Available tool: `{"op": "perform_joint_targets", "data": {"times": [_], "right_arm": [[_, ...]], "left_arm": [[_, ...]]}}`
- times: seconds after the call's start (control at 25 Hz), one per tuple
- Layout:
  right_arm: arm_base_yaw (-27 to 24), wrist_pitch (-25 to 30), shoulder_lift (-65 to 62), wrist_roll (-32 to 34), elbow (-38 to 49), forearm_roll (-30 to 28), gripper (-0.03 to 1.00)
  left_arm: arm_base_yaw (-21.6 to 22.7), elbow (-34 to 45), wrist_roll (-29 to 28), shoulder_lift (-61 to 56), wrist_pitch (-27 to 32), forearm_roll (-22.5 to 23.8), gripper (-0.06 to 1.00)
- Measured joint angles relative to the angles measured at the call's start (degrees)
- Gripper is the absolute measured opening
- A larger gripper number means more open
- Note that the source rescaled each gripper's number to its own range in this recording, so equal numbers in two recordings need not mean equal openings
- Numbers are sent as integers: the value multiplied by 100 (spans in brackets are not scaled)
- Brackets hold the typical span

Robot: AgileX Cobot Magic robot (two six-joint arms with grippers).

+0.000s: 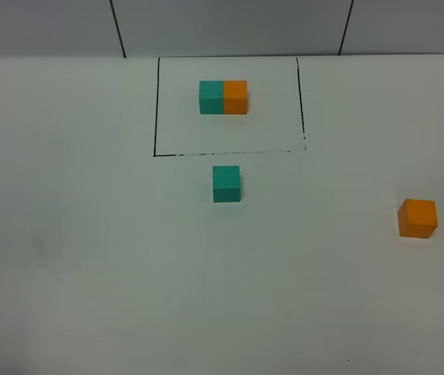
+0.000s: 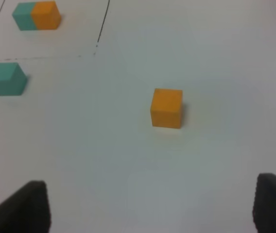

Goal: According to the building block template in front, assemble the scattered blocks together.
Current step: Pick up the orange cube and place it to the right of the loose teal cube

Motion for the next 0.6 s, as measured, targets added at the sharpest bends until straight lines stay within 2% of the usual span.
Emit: {"op": "perform_joint_targets", "data": {"times": [0.6], "right_arm": [[0, 0, 0, 0, 0, 0, 82]], "left_arm": [[0, 0, 0, 0, 0, 0, 69]]}}
